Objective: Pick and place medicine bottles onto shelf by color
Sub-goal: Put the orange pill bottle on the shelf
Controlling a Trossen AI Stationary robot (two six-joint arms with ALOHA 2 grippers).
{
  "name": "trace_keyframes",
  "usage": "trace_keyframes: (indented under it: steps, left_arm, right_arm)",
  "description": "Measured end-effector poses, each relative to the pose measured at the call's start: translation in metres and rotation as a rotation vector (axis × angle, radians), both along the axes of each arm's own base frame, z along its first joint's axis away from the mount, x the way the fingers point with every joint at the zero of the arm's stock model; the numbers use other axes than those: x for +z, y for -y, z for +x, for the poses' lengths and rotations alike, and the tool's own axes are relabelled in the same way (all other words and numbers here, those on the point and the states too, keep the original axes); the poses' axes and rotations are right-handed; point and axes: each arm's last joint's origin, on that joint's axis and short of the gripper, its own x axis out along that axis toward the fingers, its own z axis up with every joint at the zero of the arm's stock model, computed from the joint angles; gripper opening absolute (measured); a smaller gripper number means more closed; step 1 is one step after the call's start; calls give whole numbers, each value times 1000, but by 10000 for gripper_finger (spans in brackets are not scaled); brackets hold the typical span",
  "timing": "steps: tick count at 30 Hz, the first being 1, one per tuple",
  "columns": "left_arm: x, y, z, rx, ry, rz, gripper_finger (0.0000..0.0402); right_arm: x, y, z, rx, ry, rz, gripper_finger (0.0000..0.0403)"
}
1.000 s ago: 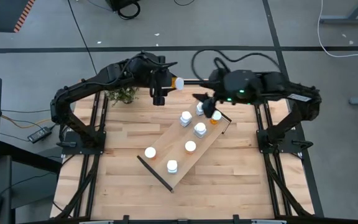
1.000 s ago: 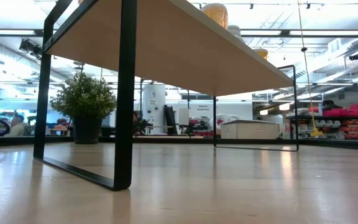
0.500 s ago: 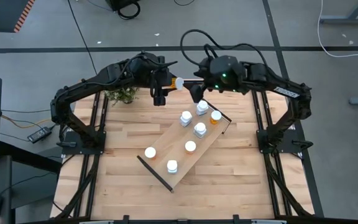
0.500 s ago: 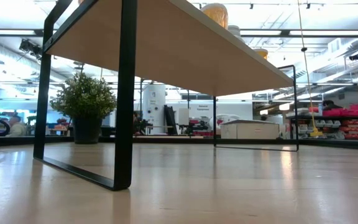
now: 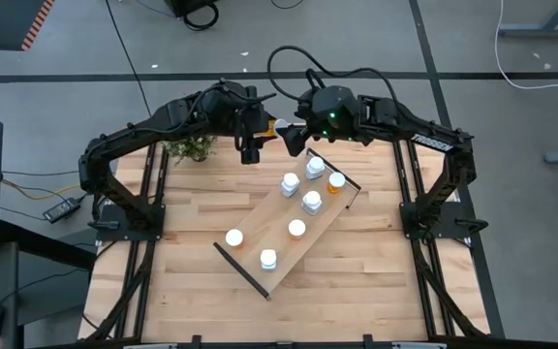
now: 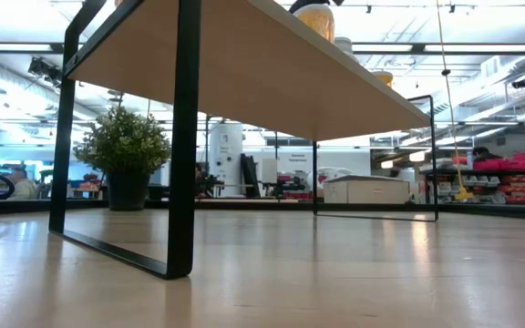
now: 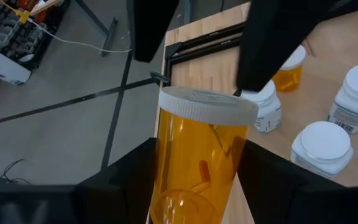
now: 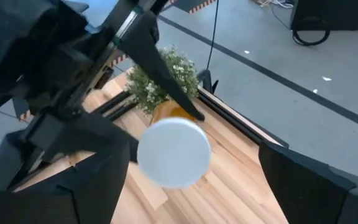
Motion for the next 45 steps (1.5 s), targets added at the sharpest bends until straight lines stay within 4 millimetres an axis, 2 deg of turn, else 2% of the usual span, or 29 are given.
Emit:
trace_keyframes:
  steps: [27, 45]
  left_arm:
    - [4, -1, 2, 2, 45, 12, 207]
    - [11, -2, 5, 36, 148, -24, 208]
  right_arm:
    - [3, 5, 4, 9, 33, -30, 365]
    - [3, 5, 4, 14, 29, -37, 365]
